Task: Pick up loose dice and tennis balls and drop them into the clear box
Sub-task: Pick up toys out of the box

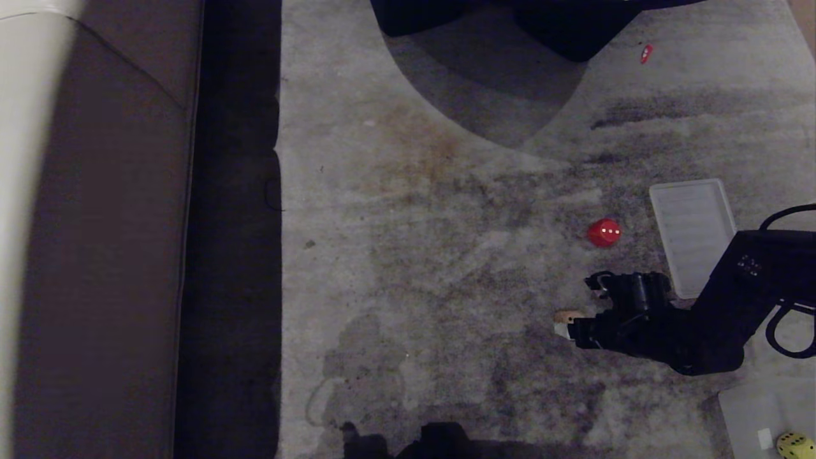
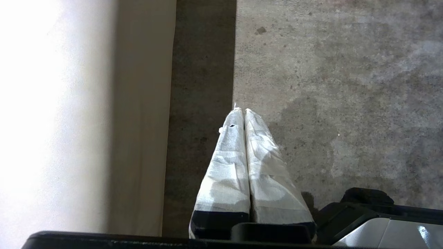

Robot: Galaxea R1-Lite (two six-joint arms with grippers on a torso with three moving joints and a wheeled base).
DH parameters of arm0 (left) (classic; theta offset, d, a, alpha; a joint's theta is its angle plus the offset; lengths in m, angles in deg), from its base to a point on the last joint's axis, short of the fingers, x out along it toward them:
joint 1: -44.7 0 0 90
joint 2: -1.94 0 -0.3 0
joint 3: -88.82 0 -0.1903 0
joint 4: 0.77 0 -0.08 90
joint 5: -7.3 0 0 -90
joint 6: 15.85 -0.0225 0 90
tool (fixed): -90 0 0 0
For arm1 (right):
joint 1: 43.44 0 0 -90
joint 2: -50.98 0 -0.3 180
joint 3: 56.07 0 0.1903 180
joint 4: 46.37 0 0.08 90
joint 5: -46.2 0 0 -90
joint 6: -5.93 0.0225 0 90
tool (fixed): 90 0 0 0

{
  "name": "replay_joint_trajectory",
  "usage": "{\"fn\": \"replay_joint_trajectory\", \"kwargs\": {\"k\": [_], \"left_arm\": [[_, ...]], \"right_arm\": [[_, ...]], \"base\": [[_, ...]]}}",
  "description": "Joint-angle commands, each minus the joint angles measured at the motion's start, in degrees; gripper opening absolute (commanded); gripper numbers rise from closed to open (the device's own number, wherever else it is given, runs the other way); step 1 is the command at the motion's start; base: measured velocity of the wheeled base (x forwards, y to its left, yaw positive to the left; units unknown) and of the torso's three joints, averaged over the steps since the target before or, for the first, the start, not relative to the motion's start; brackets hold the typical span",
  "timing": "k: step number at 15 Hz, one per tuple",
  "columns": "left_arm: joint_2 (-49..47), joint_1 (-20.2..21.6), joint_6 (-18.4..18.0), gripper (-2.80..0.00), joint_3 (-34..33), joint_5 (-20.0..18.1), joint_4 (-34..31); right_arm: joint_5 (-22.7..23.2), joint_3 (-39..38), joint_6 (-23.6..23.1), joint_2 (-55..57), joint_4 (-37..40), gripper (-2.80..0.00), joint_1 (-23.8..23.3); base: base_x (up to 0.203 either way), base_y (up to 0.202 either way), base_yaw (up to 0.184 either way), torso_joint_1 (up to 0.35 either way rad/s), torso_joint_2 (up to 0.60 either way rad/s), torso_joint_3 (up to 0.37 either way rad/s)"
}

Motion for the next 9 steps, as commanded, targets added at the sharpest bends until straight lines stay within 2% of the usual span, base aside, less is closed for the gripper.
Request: {"fn": "replay_joint_trajectory", "kwargs": {"k": [1, 9], "left_arm": [[-0.03, 0.02, 0.04, -2.80, -0.09, 0.08, 0.01], [-0.01, 0.02, 0.04, -2.80, -0.09, 0.03, 0.01]], "right_arm": [[-0.01, 2.26, 0.03, 1.87, -0.37, 0.00, 0.08], [-0.15, 4.81, -0.08, 5.37, -2.78, 0.00, 0.02]], "base": [[0.000, 0.000, 0.000, 0.000, 0.00, 0.000], [0.000, 0.000, 0.000, 0.000, 0.00, 0.000]]}}
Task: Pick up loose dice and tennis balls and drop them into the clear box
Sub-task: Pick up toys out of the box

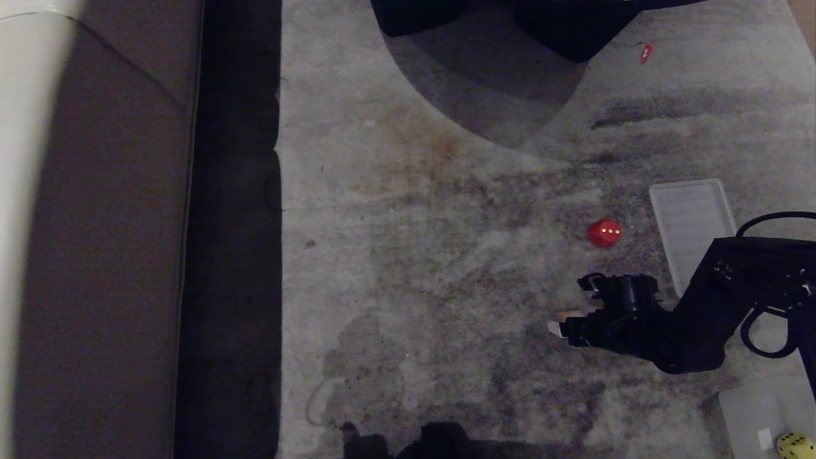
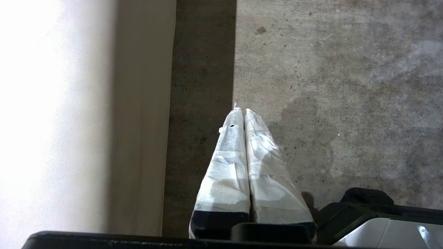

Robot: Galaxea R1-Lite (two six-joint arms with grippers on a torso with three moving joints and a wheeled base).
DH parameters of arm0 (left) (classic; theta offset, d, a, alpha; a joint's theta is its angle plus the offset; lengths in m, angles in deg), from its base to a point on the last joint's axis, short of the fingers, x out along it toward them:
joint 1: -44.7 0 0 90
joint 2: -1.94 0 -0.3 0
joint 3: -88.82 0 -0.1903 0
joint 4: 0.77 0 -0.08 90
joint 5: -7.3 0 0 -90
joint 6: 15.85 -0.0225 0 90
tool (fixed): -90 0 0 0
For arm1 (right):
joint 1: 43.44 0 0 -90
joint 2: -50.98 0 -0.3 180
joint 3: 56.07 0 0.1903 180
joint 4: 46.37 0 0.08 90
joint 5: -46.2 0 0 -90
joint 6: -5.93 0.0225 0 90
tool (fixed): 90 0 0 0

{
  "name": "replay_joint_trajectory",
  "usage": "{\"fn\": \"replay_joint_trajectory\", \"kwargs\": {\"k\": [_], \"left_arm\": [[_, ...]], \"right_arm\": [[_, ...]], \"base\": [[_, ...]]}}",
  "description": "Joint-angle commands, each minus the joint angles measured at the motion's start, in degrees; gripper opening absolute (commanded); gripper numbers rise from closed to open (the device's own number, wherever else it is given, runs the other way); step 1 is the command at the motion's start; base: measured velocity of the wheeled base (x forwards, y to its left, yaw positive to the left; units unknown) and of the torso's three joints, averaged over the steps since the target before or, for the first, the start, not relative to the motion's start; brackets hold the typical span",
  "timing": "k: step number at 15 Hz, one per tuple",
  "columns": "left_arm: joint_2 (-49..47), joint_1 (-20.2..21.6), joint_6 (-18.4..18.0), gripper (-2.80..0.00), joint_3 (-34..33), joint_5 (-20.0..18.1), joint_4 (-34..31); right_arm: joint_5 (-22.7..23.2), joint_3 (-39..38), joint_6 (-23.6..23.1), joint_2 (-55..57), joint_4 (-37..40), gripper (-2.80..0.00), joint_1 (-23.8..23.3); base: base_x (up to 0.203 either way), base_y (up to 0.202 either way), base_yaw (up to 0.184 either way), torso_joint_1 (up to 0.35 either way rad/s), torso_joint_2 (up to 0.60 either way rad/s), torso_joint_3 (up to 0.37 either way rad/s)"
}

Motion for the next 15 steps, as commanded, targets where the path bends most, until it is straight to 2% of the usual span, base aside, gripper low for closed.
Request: {"fn": "replay_joint_trajectory", "kwargs": {"k": [1, 9, 12, 15], "left_arm": [[-0.08, 0.02, 0.04, -2.80, -0.09, 0.02, 0.01], [0.00, 0.02, 0.04, -2.80, -0.09, 0.02, 0.01], [-0.03, 0.02, 0.04, -2.80, -0.09, 0.02, 0.01], [0.00, -0.06, 0.04, -2.80, -0.09, 0.02, 0.01]], "right_arm": [[-0.05, 0.93, 0.00, 1.08, -1.14, -2.80, -0.13], [-3.20, -0.67, -0.70, -0.73, -1.32, -2.80, -0.14], [-3.13, -6.74, -0.70, -8.41, -1.09, -2.80, -0.38], [-3.08, -15.08, -0.66, -21.55, 1.55, -2.80, -0.67]], "base": [[0.000, 0.000, 0.000, 0.000, 0.00, 0.000], [0.000, 0.000, 0.000, 0.000, 0.00, 0.000], [0.000, 0.000, 0.000, 0.000, 0.00, 0.000], [0.000, 0.000, 0.000, 0.000, 0.00, 0.000]]}}
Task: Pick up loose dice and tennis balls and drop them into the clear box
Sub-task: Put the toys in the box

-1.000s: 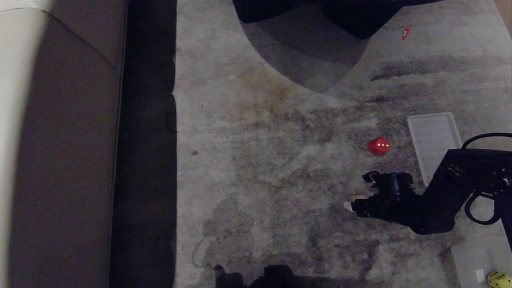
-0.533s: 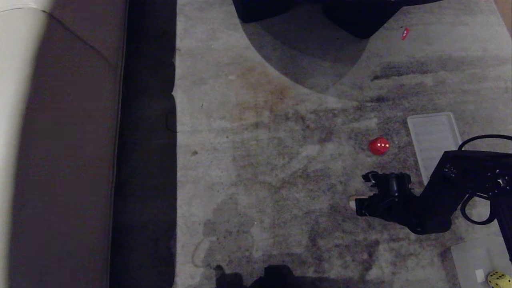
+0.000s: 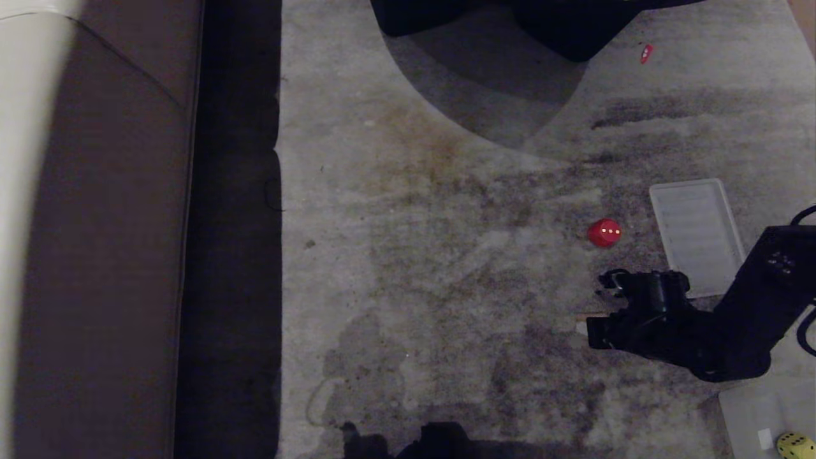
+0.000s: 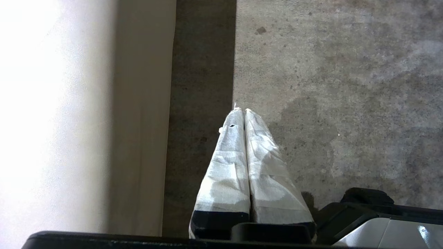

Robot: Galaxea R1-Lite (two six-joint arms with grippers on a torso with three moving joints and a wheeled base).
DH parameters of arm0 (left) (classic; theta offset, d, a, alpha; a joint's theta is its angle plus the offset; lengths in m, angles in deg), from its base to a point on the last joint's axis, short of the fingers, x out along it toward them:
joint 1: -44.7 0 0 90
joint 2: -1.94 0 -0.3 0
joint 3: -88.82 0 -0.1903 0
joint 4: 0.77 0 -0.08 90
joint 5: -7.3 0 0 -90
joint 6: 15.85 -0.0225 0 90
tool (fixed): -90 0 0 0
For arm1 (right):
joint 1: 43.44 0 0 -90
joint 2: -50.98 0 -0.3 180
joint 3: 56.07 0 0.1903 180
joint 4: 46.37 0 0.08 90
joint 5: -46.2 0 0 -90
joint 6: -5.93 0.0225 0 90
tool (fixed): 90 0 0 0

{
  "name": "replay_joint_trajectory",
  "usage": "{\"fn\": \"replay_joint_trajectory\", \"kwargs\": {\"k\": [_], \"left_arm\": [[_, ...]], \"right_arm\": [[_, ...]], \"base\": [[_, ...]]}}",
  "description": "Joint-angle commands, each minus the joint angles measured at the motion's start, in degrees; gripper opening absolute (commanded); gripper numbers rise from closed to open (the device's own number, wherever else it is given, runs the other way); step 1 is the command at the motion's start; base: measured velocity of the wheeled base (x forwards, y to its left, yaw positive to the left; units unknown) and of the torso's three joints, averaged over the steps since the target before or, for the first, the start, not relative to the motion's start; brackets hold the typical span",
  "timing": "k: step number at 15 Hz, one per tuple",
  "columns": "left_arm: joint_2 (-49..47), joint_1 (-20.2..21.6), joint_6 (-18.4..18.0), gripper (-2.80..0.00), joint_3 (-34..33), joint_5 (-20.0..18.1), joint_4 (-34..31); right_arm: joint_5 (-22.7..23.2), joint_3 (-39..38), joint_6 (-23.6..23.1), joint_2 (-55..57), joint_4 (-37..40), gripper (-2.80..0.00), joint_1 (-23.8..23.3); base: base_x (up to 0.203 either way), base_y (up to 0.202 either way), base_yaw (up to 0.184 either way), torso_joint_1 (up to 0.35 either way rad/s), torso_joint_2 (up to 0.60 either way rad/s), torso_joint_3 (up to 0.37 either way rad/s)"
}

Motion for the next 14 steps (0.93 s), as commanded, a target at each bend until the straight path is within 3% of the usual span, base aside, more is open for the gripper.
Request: {"fn": "replay_joint_trajectory", "kwargs": {"k": [1, 7, 11, 14], "left_arm": [[-0.09, 0.02, 0.04, -2.80, -0.09, 0.05, 0.01], [-0.09, 0.02, 0.04, -2.80, -0.09, 0.05, 0.01], [-0.03, 0.02, 0.04, -2.80, -0.09, 0.08, 0.01], [-0.09, 0.02, 0.04, -2.80, -0.09, 0.05, 0.01]], "right_arm": [[0.08, -7.03, -0.07, -15.30, 3.08, -2.80, -0.09], [0.11, -20.57, -2.58, -52.28, 24.84, -2.80, -0.25], [0.07, -23.70, -3.03, -77.86, 45.88, -2.80, -0.63], [-0.19, -26.95, -2.52, -94.28, 54.51, -2.80, -1.20]], "base": [[0.000, 0.000, 0.000, 0.000, 0.00, 0.000], [0.000, 0.000, 0.000, 0.000, 0.00, 0.000], [0.000, 0.000, 0.000, 0.000, 0.00, 0.000], [0.000, 0.000, 0.000, 0.000, 0.00, 0.000]]}}
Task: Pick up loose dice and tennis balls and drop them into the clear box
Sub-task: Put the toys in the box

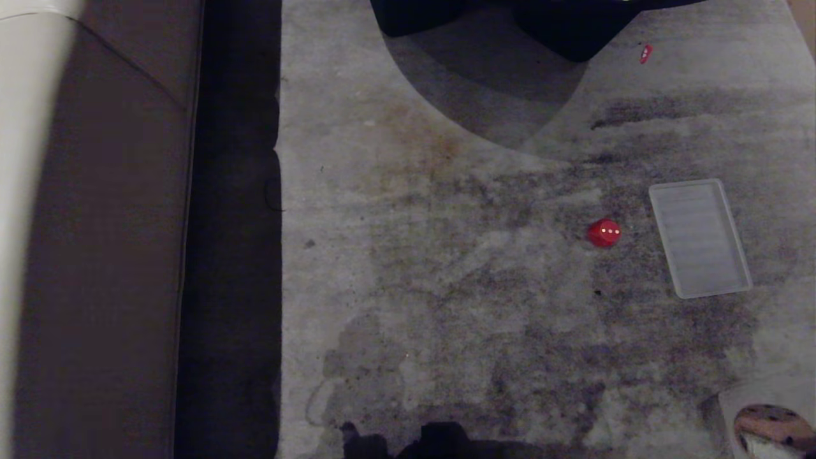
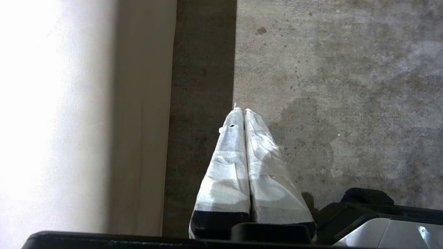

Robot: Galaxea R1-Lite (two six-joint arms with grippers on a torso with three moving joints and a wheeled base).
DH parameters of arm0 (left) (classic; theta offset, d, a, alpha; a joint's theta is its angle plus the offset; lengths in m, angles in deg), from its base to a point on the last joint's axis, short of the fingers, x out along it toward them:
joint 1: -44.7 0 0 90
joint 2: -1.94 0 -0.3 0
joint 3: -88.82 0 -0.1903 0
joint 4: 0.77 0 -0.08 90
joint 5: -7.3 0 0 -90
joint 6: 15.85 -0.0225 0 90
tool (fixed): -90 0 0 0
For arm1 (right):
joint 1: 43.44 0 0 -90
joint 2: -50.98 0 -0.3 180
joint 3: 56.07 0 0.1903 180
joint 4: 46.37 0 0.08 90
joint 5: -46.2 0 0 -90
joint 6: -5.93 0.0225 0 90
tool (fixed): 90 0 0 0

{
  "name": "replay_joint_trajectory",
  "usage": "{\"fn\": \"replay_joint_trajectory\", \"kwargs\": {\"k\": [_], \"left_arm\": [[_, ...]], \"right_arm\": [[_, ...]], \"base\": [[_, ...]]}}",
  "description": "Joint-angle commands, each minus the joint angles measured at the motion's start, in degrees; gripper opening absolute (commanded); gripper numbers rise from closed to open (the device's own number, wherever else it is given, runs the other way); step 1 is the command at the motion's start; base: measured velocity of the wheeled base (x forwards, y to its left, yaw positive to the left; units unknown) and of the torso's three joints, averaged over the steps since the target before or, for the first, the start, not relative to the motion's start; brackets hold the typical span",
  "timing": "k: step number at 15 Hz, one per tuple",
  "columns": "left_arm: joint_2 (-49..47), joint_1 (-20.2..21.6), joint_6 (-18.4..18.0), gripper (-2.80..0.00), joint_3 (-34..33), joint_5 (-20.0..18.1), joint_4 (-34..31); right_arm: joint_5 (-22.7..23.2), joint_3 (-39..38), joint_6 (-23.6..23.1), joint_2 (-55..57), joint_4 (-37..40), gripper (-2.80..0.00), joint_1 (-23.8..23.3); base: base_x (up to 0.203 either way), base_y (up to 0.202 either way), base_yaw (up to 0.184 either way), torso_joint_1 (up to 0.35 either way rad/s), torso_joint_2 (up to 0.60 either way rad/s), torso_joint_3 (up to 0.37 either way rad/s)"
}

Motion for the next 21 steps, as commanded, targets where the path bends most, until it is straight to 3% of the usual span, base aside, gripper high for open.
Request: {"fn": "replay_joint_trajectory", "kwargs": {"k": [1, 7, 12, 21], "left_arm": [[-0.08, 0.00, 0.02, -2.80, -0.09, 0.01, 0.02], [-0.08, -0.06, 0.02, -2.80, -0.09, 0.01, 0.02], [-0.04, 0.00, 0.02, -2.80, -0.09, 0.01, 0.02], [-0.09, 0.00, 0.02, -2.80, -0.09, 0.01, 0.02]], "right_arm": [[-0.57, -3.15, 0.89, -18.70, 4.73, -2.80, -0.55], [-2.15, -8.05, 2.95, -36.46, 9.21, -2.80, -0.17], [1.13, -8.63, 2.37, -45.91, 11.54, -2.80, -0.62], [1.27, -9.49, 2.28, -46.45, 9.39, -2.80, -0.63]], "base": [[0.000, 0.000, 0.000, 0.000, 0.00, 0.000], [0.000, 0.000, 0.000, 0.000, 0.00, 0.000], [0.000, 0.000, 0.000, 0.000, 0.00, 0.000], [0.000, 0.000, 0.000, 0.000, 0.00, 0.000]]}}
